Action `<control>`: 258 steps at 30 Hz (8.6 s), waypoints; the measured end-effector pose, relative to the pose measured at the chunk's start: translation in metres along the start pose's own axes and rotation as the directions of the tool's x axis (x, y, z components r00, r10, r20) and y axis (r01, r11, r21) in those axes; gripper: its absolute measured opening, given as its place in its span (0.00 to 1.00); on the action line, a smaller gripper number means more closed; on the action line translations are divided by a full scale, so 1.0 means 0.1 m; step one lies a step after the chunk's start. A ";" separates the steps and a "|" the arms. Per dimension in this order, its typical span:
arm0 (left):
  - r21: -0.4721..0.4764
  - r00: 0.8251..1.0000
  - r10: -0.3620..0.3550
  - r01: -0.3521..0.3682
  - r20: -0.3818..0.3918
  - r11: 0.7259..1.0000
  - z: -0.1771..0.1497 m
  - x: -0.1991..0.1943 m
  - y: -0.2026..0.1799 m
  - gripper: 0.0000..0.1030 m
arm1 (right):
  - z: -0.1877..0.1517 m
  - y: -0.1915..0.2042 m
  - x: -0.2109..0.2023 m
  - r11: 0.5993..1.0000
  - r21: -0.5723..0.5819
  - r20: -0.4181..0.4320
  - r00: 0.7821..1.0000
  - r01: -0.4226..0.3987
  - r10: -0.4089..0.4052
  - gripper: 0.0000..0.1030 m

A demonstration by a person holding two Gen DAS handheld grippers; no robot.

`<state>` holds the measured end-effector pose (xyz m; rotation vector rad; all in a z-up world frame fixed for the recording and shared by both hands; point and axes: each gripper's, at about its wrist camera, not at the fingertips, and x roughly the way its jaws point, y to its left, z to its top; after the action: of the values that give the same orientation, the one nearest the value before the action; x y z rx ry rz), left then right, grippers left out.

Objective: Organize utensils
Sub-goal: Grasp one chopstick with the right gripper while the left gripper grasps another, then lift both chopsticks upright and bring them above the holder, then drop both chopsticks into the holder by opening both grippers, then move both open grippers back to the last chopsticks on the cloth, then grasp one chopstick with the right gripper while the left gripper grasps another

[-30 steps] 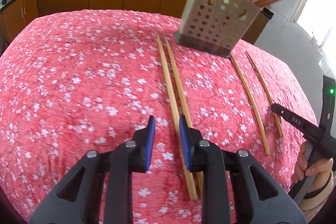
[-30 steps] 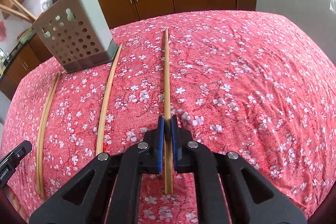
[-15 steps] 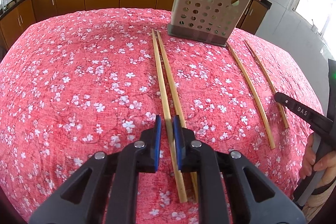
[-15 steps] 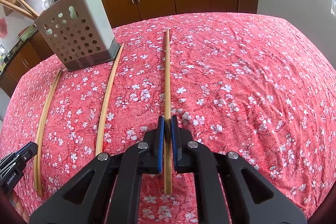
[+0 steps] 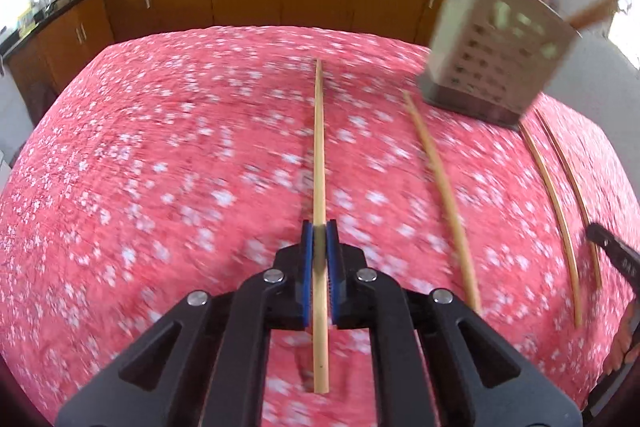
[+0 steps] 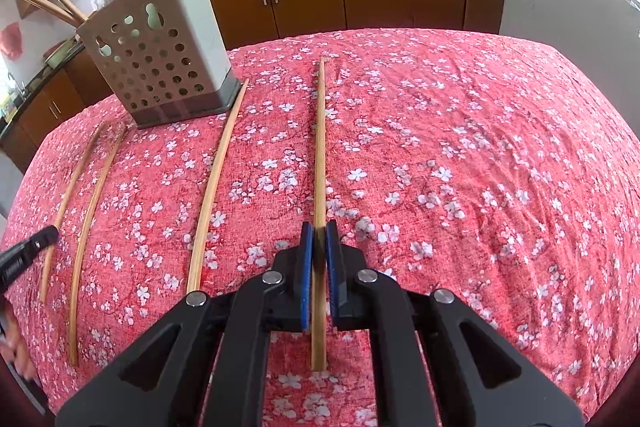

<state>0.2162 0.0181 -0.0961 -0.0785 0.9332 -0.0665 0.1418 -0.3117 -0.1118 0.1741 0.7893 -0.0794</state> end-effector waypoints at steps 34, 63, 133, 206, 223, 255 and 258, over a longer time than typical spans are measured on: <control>-0.070 0.997 -0.068 0.071 0.045 0.995 -0.04 -0.05 0.23 0.09 | -0.01 0.01 0.01 1.000 -0.013 0.013 1.000 0.007 -0.007 0.08; 0.016 1.000 -0.004 0.003 0.030 1.000 -0.15 -0.10 0.08 0.08 | -0.08 0.00 -0.13 1.000 -0.008 0.031 1.000 -0.002 0.002 0.07; 0.158 0.773 -0.267 0.215 0.576 0.964 1.65 -1.68 -0.98 0.07 | 1.49 0.74 -1.53 0.974 -0.121 0.621 0.752 -0.189 0.223 0.07; 0.024 1.000 0.013 -0.013 0.027 1.000 -0.27 -0.03 -0.23 0.08 | 0.03 0.13 -0.06 0.999 0.026 -0.021 1.000 -0.018 0.019 0.07; -0.001 0.999 0.016 -0.016 0.048 1.000 -0.04 0.11 0.15 0.10 | 0.13 0.31 0.14 0.996 -0.082 0.003 0.999 0.041 -0.041 0.07; -0.013 0.999 0.011 -0.011 0.049 1.000 -0.05 0.06 0.14 0.10 | 0.10 0.23 0.12 0.997 -0.071 0.005 1.000 0.029 -0.029 0.08; 0.001 0.999 0.012 -0.012 0.047 1.000 -0.06 0.04 0.12 0.11 | 0.09 0.19 0.11 0.998 -0.064 0.004 1.000 0.024 -0.023 0.08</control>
<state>0.2142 0.0294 -0.1038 -0.0725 0.8866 -0.0541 0.1581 -0.2944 -0.1111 0.1044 0.7893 -0.0766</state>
